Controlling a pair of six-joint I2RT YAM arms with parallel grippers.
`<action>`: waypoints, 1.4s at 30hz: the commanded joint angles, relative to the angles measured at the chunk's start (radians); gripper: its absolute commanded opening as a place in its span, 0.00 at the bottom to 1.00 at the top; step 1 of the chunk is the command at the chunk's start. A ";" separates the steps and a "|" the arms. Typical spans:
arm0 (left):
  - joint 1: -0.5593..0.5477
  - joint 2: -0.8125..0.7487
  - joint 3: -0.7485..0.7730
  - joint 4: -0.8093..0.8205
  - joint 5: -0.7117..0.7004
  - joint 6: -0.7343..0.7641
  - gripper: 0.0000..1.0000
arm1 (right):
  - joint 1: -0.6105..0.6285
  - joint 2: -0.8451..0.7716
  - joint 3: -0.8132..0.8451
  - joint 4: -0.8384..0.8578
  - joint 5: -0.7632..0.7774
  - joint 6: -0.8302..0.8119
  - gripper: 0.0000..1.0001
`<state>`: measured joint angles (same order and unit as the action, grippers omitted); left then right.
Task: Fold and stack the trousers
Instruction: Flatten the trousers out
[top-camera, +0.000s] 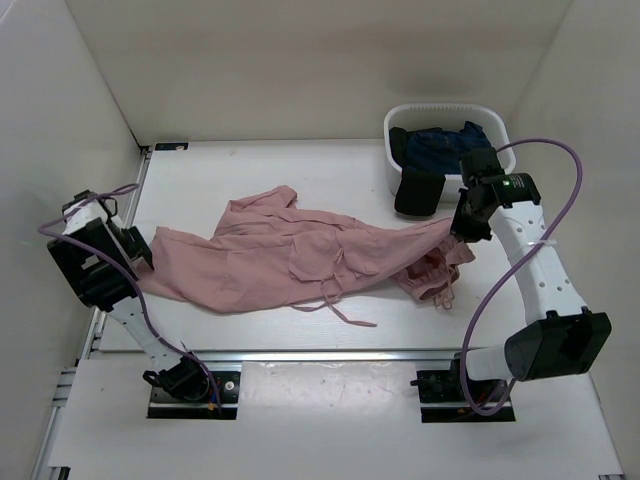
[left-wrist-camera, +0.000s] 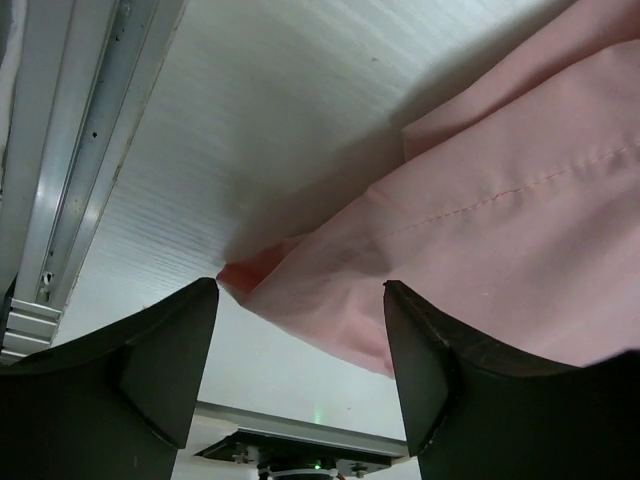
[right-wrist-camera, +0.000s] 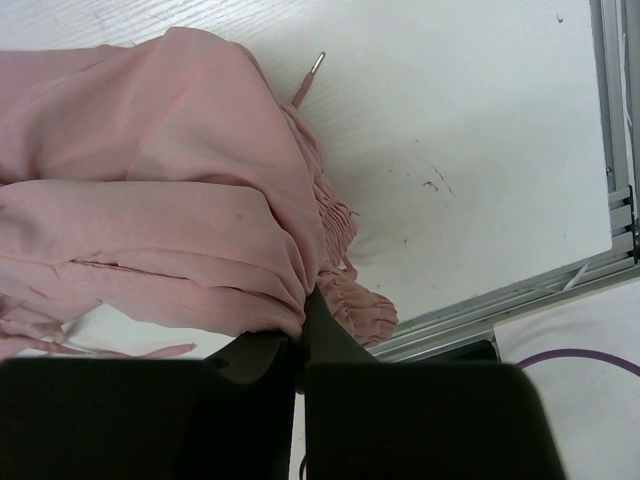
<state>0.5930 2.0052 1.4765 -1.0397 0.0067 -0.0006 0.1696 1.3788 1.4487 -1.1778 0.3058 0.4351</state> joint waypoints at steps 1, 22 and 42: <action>-0.007 -0.022 -0.013 0.032 0.006 0.001 0.78 | -0.007 -0.053 -0.010 0.003 0.004 -0.007 0.00; 0.171 -0.342 0.214 -0.020 0.024 0.001 0.14 | -0.085 -0.127 0.208 -0.204 0.118 -0.016 0.00; 0.317 -0.520 -0.295 -0.033 -0.037 0.001 0.18 | -0.085 -0.343 -0.183 -0.272 0.072 0.054 0.00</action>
<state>0.8806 1.5257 1.2400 -1.0424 0.0303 0.0326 0.0917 1.0626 1.2716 -1.3464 0.3374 0.4706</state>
